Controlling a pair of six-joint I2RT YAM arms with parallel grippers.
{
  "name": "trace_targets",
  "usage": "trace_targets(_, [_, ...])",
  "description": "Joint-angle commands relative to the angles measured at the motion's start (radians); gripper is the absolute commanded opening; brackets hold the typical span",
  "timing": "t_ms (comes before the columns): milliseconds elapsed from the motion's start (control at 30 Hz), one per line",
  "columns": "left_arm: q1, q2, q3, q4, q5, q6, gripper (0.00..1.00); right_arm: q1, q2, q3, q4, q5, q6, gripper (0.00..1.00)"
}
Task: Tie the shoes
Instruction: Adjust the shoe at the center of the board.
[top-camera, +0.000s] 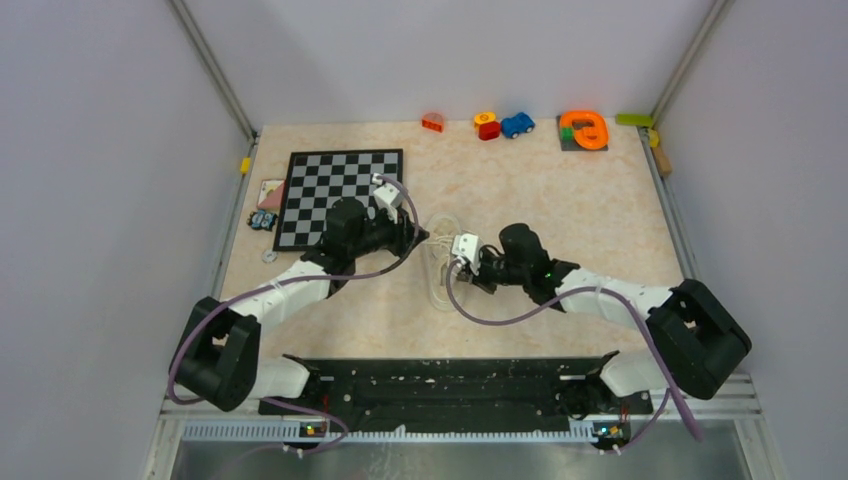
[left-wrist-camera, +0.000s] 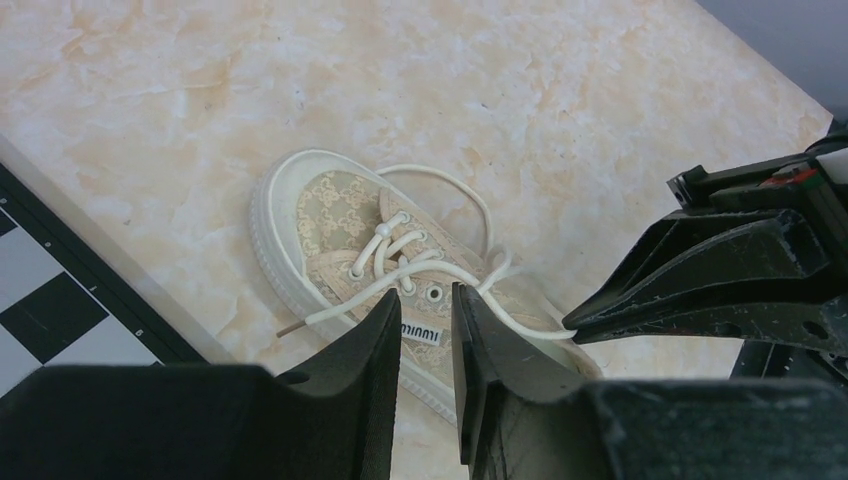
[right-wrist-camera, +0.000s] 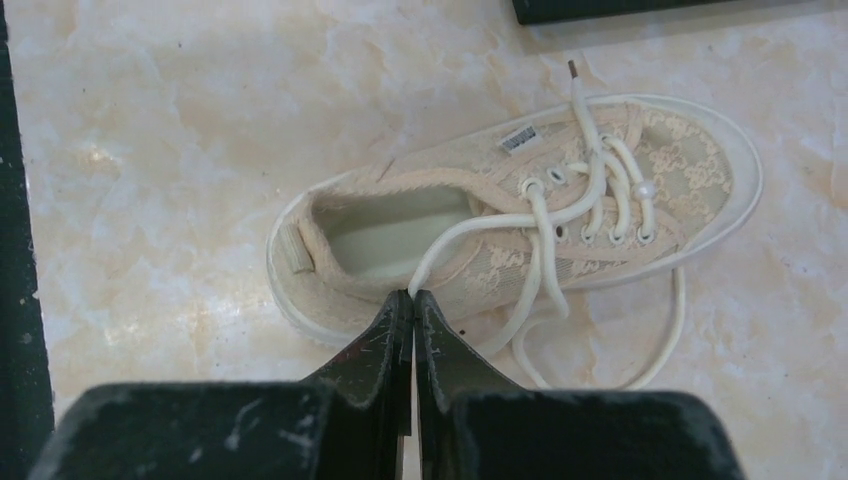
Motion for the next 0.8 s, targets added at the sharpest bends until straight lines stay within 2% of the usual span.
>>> trace_targets(0, [-0.004, -0.011, -0.017, 0.1, 0.047, 0.064, 0.3, -0.01, -0.061, 0.104, -0.048, -0.026, 0.062, 0.0])
trace_targets(233, [-0.002, 0.027, -0.053, 0.302, 0.105, 0.019, 0.41, -0.047, -0.056, 0.231, -0.145, -0.076, 0.137, 0.0])
trace_targets(367, [0.01, 0.055, -0.048, 0.321, 0.131, -0.018, 0.45, -0.05, -0.003, 0.298, -0.191, -0.047, 0.167, 0.0])
trace_targets(767, [0.033, 0.041, -0.122, 0.444, 0.222, -0.052, 0.49, -0.077, 0.053, 0.366, -0.172, -0.096, 0.239, 0.0])
